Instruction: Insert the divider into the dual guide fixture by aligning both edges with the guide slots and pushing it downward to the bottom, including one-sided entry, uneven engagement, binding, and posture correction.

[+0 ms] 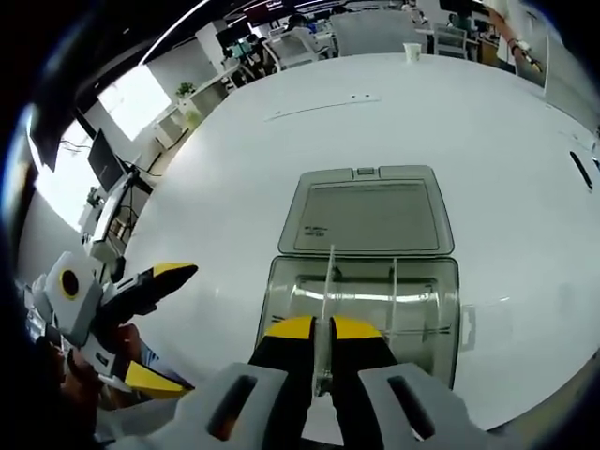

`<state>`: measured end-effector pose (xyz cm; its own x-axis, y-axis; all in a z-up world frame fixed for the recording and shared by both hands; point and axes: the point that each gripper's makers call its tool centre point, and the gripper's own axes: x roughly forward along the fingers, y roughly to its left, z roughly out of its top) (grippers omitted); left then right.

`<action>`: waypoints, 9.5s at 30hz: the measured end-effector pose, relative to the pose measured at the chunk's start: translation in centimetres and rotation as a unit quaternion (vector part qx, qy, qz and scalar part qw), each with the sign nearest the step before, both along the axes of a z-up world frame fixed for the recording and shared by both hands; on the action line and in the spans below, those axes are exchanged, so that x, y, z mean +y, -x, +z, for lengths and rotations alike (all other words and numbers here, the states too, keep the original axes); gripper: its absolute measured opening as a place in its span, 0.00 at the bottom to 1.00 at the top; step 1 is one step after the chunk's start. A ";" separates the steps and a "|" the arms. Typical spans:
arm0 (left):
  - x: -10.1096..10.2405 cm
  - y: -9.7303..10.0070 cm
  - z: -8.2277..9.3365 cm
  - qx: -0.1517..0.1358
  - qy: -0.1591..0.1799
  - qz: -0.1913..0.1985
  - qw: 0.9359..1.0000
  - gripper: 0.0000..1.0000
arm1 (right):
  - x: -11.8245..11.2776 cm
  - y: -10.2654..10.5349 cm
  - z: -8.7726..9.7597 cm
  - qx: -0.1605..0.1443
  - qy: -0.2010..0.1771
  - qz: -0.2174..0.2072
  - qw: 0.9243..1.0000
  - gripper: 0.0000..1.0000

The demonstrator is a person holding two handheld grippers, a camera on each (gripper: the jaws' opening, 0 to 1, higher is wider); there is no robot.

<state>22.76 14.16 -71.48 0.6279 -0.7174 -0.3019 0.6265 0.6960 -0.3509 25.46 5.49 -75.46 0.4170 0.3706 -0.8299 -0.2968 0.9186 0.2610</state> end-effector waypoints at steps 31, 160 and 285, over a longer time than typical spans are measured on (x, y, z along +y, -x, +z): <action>0.0 0.1 0.0 0.002 -0.001 0.000 1.000 0.70 | 0.0 -0.1 -0.1 0.002 -0.003 0.000 1.000 0.00; -9.5 4.4 4.9 -0.040 -0.056 0.003 0.998 0.75 | -5.8 1.8 3.5 -0.184 -0.060 0.144 0.971 0.38; -19.0 3.9 2.7 0.010 -0.062 -0.015 0.998 0.80 | -31.3 -4.3 -6.4 -0.050 0.130 0.034 0.990 0.31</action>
<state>18.85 -4.85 -68.80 0.5997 -0.6919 -0.4020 0.6418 0.7159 -0.2748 29.80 -25.82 -81.88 0.4824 0.1797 -0.8573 -0.3728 0.9278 -0.0152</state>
